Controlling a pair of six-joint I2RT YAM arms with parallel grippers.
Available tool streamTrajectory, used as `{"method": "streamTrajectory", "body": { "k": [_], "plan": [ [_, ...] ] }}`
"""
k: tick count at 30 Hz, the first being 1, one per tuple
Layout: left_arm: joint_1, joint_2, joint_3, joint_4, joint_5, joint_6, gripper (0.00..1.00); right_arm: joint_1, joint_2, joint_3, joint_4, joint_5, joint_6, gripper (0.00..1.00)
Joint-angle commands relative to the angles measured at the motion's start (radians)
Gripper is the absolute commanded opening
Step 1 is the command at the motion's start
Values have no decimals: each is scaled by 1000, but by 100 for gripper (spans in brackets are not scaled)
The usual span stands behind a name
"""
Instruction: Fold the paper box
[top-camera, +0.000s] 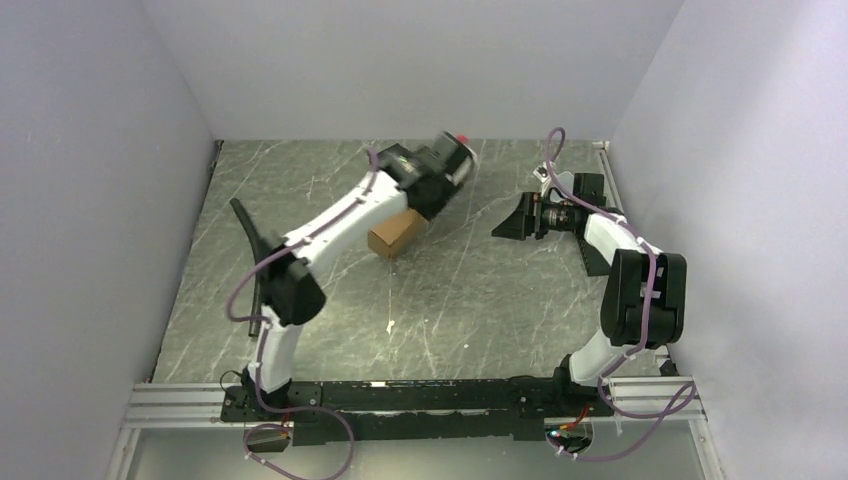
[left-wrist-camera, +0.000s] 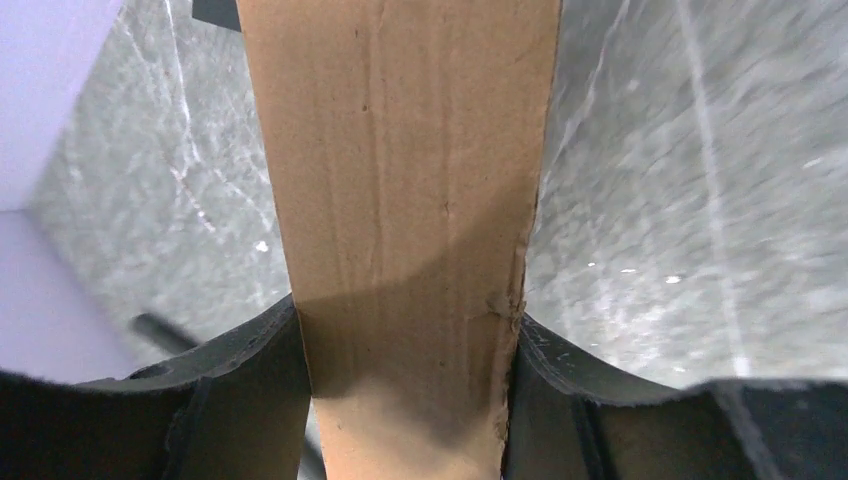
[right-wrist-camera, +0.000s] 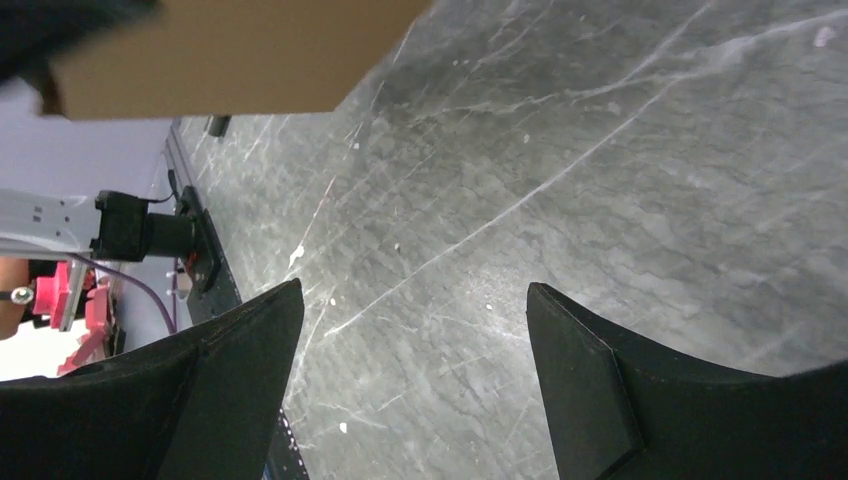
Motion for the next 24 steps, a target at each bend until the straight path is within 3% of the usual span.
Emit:
{"method": "streamTrajectory", "body": {
  "k": [1,4,8,10,13,16,20,24],
  "plan": [
    [-110,155,46,-148,-392,153,44,-57,-51,-1,24,-46,-1,85],
    [-167,222,48,-120,-499,175,37,-118,-62,-11,30,-72,7,85],
    [-215,264,46,-106,-505,162,43,-182,-71,-16,28,-95,8,85],
    [-236,287,42,-108,-494,136,53,-201,-74,-18,25,-100,4,86],
    [-260,326,63,-138,-443,70,84,-219,-75,-17,19,-97,-3,86],
    [-269,346,120,-181,-330,-3,99,-234,-77,-15,9,-97,-9,86],
    [-270,292,136,-170,-126,-89,100,-244,-81,-16,3,-93,-14,86],
    [-270,180,52,-110,102,-126,100,-249,-80,-12,-20,-84,-34,86]
  ]
}}
